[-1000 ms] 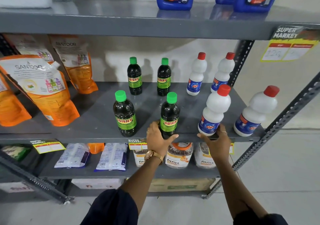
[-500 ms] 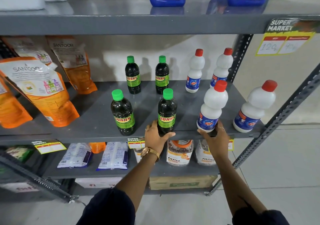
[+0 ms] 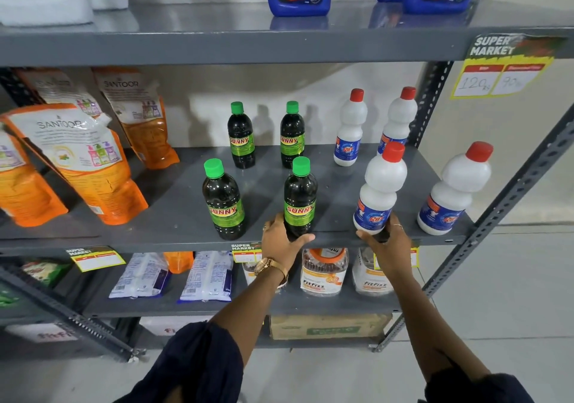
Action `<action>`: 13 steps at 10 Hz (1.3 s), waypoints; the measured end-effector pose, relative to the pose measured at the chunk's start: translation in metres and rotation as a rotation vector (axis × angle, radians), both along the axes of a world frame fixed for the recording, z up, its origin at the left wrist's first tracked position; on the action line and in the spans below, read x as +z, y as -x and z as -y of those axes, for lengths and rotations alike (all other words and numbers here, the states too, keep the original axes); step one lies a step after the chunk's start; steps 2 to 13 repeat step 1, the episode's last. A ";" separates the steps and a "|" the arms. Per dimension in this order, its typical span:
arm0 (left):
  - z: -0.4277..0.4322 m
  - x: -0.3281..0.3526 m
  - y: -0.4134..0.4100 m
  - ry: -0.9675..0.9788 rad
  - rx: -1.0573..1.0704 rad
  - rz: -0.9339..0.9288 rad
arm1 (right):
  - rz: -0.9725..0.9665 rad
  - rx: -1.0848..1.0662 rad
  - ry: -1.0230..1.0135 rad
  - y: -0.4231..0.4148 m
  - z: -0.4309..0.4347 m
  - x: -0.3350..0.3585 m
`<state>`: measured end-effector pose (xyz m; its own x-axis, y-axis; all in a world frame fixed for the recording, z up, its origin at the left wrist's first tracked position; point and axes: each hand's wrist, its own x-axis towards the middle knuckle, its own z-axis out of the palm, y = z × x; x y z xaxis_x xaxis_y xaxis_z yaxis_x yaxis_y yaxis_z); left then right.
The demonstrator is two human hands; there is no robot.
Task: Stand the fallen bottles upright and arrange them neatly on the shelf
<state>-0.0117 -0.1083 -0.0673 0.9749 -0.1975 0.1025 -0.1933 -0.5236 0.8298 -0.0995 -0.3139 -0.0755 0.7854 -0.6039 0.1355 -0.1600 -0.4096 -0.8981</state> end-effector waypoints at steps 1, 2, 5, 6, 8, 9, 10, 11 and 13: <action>0.000 0.004 0.004 -0.015 -0.024 0.003 | 0.066 -0.070 -0.061 0.004 -0.011 0.000; 0.000 0.004 0.004 -0.015 -0.024 0.003 | 0.066 -0.070 -0.061 0.004 -0.011 0.000; 0.000 0.004 0.004 -0.015 -0.024 0.003 | 0.066 -0.070 -0.061 0.004 -0.011 0.000; 0.000 0.004 0.004 -0.015 -0.024 0.003 | 0.066 -0.070 -0.061 0.004 -0.011 0.000; 0.000 0.004 0.004 -0.015 -0.024 0.003 | 0.066 -0.070 -0.061 0.004 -0.011 0.000; 0.000 0.004 0.004 -0.015 -0.024 0.003 | 0.066 -0.070 -0.061 0.004 -0.011 0.000; 0.000 0.004 0.004 -0.015 -0.024 0.003 | 0.066 -0.070 -0.061 0.004 -0.011 0.000; 0.000 0.004 0.004 -0.015 -0.024 0.003 | 0.066 -0.070 -0.061 0.004 -0.011 0.000; 0.000 0.004 0.004 -0.015 -0.024 0.003 | 0.066 -0.070 -0.061 0.004 -0.011 0.000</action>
